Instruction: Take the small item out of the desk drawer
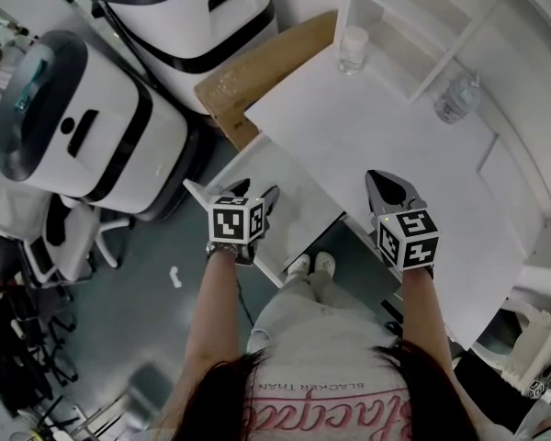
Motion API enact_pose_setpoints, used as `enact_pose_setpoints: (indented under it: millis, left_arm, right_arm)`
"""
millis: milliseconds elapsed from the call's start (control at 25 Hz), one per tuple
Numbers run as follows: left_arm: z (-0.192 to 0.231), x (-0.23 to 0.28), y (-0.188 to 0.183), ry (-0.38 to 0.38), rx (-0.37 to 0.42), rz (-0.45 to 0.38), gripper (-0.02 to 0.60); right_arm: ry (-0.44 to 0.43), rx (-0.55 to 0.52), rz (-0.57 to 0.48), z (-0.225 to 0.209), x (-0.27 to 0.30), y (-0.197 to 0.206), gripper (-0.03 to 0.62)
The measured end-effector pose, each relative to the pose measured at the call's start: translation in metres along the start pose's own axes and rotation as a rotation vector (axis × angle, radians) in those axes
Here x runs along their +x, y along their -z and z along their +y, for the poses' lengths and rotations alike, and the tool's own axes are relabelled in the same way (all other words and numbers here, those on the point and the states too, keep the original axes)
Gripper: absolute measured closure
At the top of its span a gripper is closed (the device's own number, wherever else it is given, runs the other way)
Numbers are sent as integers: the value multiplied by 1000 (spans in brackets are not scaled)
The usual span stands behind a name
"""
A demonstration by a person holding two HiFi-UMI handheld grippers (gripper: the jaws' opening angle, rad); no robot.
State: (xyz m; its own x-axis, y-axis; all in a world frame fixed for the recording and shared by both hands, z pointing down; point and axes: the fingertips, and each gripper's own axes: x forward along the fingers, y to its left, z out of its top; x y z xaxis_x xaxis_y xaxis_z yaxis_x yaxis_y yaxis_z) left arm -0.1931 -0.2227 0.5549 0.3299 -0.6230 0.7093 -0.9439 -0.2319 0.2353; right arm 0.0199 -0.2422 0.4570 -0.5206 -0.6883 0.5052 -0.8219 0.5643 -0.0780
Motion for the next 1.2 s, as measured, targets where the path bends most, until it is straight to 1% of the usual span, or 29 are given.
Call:
enact_pose_setpoints:
  millis: [160,280,480,720,920,1080,1200]
  left_arm:
    - [5,13,16,-8,-29,47,285]
    - [5,23,28,-15,-48,81,287]
    - [6,38,43,-30,-64,123,304]
    - [5,61,63,-15,-102,194,304]
    - [12,76,74,-42,-125,229,308]
    - [16,87,84,-48,-137,265,311]
    - [20,93,88,-53,-132,286,311]
  right_arm:
    - [-24,61,21,3,3,11,592]
    - [-22,76,45,2,4,20,592]
    - [-18,76,65,-1,5,26,592]
    - [-16,63,86,-5,10,29,592]
    - [-17,54,104,-8,13,34,592]
    - [-13,73,105,-11,13,35,592]
    - [-6,76,103,-15,13,35,592]
